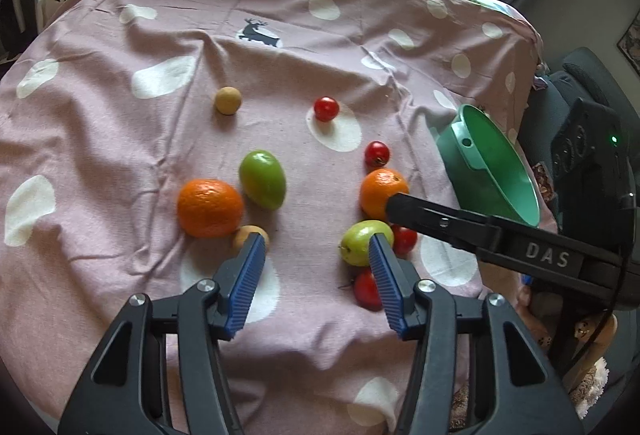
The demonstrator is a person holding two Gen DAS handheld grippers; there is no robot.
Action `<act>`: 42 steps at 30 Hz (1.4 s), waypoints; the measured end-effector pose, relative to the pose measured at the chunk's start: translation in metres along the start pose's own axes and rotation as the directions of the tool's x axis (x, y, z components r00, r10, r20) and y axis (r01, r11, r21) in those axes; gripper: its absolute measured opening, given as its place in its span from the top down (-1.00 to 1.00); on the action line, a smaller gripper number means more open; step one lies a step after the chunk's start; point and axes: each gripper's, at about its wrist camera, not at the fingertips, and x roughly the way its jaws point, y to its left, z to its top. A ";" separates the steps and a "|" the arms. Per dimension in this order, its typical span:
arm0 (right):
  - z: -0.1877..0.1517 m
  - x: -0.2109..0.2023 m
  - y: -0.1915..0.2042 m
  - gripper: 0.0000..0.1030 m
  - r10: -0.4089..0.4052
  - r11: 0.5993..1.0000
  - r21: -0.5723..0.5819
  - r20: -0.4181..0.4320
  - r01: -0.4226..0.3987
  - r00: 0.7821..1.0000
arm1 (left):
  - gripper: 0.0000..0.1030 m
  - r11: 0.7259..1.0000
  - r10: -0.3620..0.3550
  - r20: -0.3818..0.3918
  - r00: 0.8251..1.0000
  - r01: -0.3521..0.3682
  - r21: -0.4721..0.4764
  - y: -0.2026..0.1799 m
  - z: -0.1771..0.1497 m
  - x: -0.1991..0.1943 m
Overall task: Organize fruits
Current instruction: 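Close the right tool on the pale green fruit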
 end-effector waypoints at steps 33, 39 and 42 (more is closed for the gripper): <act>-0.002 0.037 -0.001 0.08 -0.039 0.999 -0.007 -0.104 0.039 0.994 | 0.21 0.999 -0.037 -0.113 0.993 0.039 0.011 -0.017 -0.005 0.059; -0.004 0.042 0.003 0.08 -0.030 0.999 -0.032 -0.121 0.026 0.992 | 0.25 0.999 -0.015 -0.104 0.995 0.018 0.029 -0.017 -0.006 0.059; -0.006 0.048 -0.004 0.08 0.015 0.999 0.037 -0.135 -0.010 0.991 | 0.26 0.999 -0.029 -0.098 0.995 0.032 0.029 -0.018 -0.007 0.058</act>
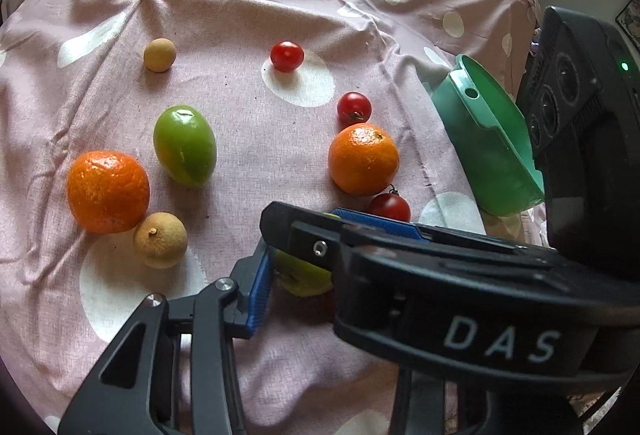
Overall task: Organize fruits
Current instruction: 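Close the right tool on the pale green fruit, then lift the pale green fruit with the right tool toward the green basin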
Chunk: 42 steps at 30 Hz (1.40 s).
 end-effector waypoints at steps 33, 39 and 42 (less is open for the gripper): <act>-0.009 -0.045 0.031 0.11 0.057 0.990 -0.139 0.142 -0.037 0.988 | 0.33 0.997 -0.009 0.128 0.992 -0.001 0.075 -0.015 0.002 -0.048; 0.000 -0.049 0.016 0.11 0.052 0.996 -0.077 0.175 -0.040 0.983 | 0.34 0.996 0.091 0.160 0.983 -0.091 -0.004 0.010 0.006 -0.060; 0.005 -0.049 0.014 0.11 0.090 0.995 -0.067 0.178 -0.080 0.980 | 0.34 0.996 0.091 0.168 0.982 -0.089 -0.020 0.017 0.007 -0.062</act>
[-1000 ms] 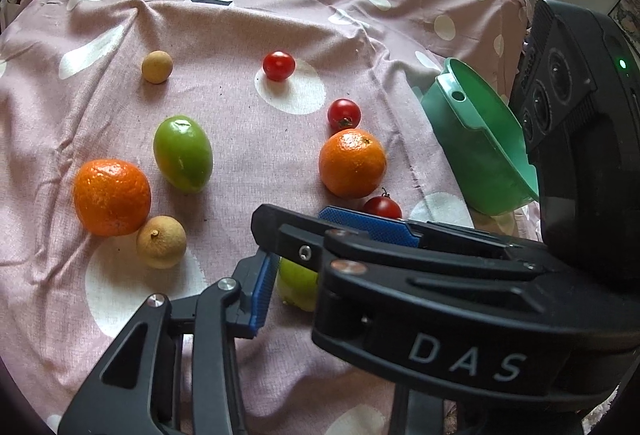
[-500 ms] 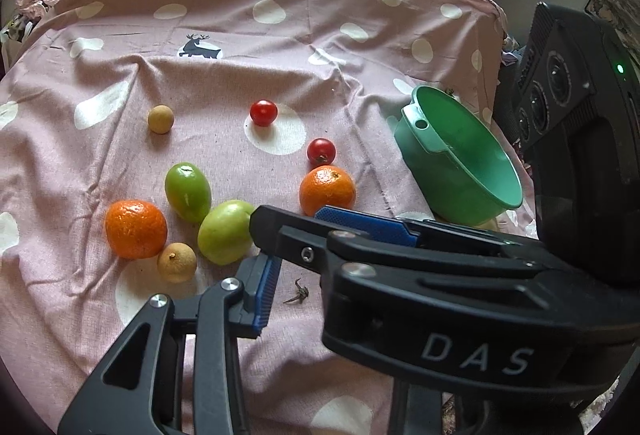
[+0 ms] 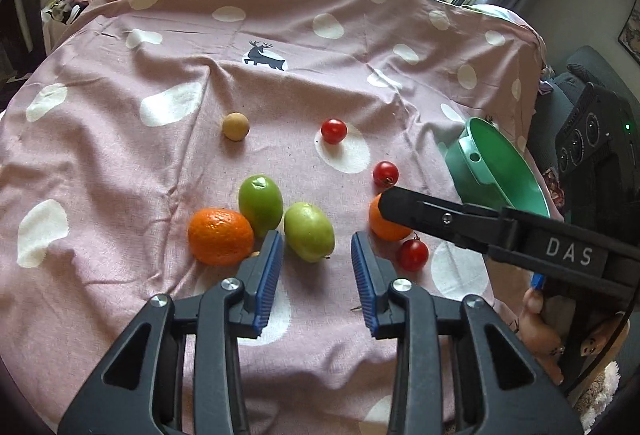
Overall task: Organize fruits
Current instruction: 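Lift the pale green fruit with the right tool toward the green basin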
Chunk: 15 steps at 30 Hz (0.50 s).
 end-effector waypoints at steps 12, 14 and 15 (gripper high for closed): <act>0.021 0.059 0.020 0.11 -0.064 0.994 -0.095 -0.171 0.049 0.983 | 0.34 1.000 -0.003 -0.075 0.997 0.002 -0.018 -0.004 0.000 0.032; 0.019 0.066 0.018 0.16 -0.091 0.992 -0.102 -0.183 0.073 0.979 | 0.34 1.000 -0.003 -0.083 0.997 0.000 -0.030 -0.003 0.000 0.035; 0.017 0.069 0.017 0.21 -0.105 0.990 -0.109 -0.189 0.086 0.976 | 0.34 0.999 -0.001 -0.086 0.996 -0.002 -0.033 -0.002 0.000 0.036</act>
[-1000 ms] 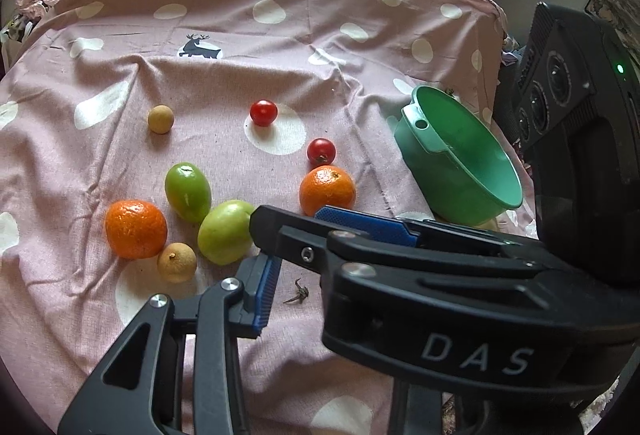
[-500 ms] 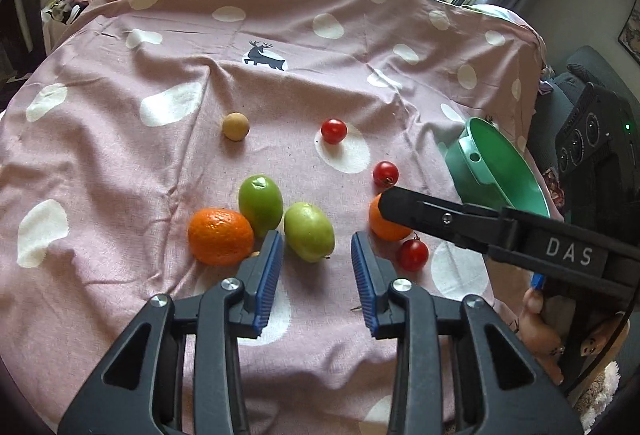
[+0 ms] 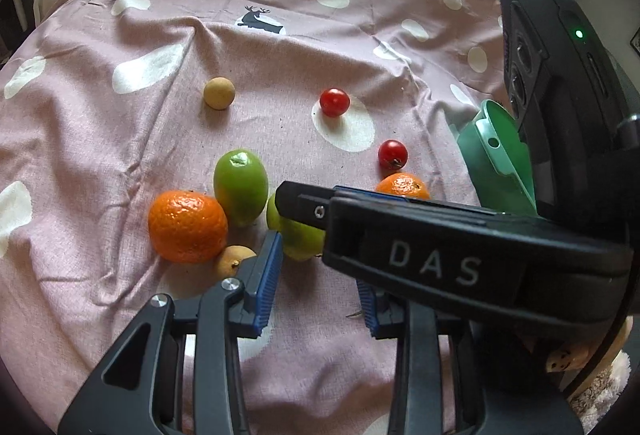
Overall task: Organize fruits
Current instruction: 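Lift the pale green fruit with the right tool toward the green basin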
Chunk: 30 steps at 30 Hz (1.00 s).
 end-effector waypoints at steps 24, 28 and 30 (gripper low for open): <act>-0.019 -0.024 0.002 0.25 0.011 1.000 -0.025 0.080 -0.009 0.997 | 0.35 0.998 -0.023 0.061 0.998 0.018 0.067 -0.022 -0.003 -0.021; -0.022 -0.046 0.007 0.25 0.012 0.999 -0.037 0.140 -0.007 0.990 | 0.35 0.994 -0.018 0.108 0.994 0.006 0.105 -0.039 -0.001 -0.039; -0.022 -0.059 0.010 0.25 0.021 0.998 -0.054 0.176 -0.011 0.984 | 0.35 0.991 -0.013 0.145 0.989 -0.006 0.131 -0.051 0.001 -0.047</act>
